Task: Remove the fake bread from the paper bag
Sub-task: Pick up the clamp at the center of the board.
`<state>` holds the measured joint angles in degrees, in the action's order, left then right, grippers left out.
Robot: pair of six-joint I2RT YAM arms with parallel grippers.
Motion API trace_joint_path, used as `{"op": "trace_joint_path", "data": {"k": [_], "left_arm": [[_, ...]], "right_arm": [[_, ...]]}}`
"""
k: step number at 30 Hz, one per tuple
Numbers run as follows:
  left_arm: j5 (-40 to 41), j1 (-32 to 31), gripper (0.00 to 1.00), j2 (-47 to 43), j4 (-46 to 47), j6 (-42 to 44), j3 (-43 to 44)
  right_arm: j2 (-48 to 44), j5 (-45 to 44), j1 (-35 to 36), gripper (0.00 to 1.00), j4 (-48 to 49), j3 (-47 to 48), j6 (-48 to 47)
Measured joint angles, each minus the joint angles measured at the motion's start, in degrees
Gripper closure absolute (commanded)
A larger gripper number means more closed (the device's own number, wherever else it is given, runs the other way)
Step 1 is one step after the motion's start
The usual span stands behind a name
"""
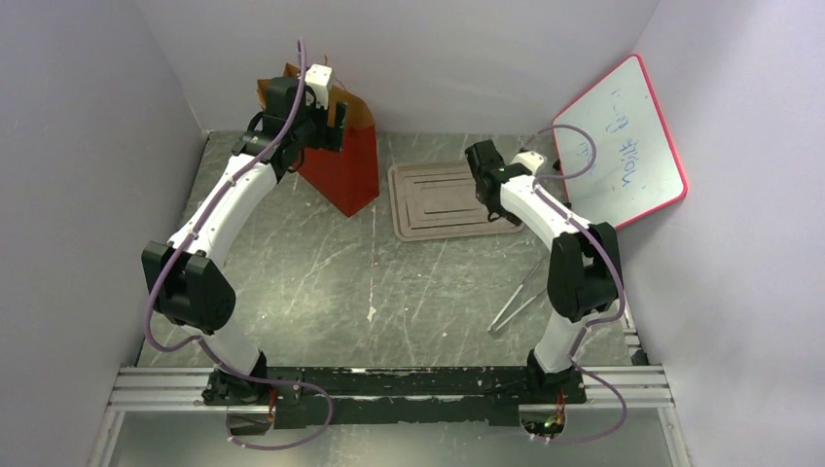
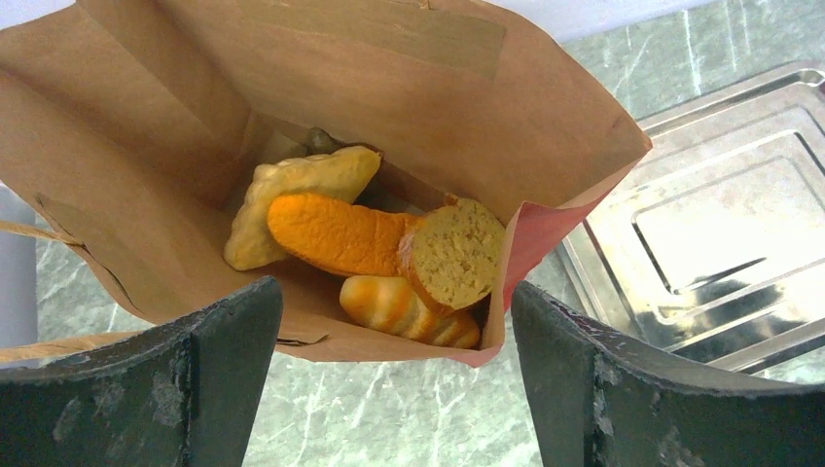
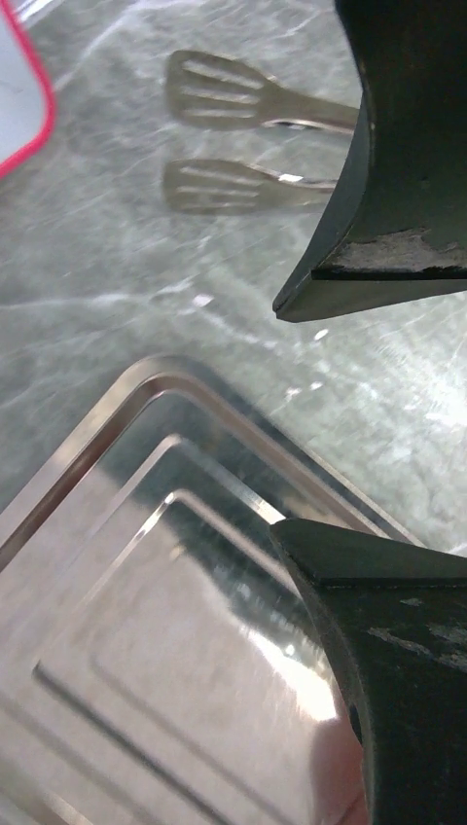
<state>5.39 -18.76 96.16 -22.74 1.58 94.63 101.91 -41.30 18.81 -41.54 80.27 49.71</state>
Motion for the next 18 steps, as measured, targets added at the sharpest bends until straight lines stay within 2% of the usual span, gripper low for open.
{"op": "trace_joint_path", "data": {"k": [7,13,18], "left_arm": [[-0.7,0.0,0.09,0.0,0.2,2.4,0.0],[-3.8,0.0,0.08,-0.6,1.5,2.5,-1.8],[-5.0,0.0,0.11,0.2,1.7,2.5,-1.7]], "right_arm": [[-2.2,-0.9,1.0,0.21,-9.3,-5.9,9.2],[-6.4,-0.7,1.1,0.21,-14.4,-7.3,14.0],[-9.4,1.5,1.2,0.15,-16.2,-12.1,16.2]]}}
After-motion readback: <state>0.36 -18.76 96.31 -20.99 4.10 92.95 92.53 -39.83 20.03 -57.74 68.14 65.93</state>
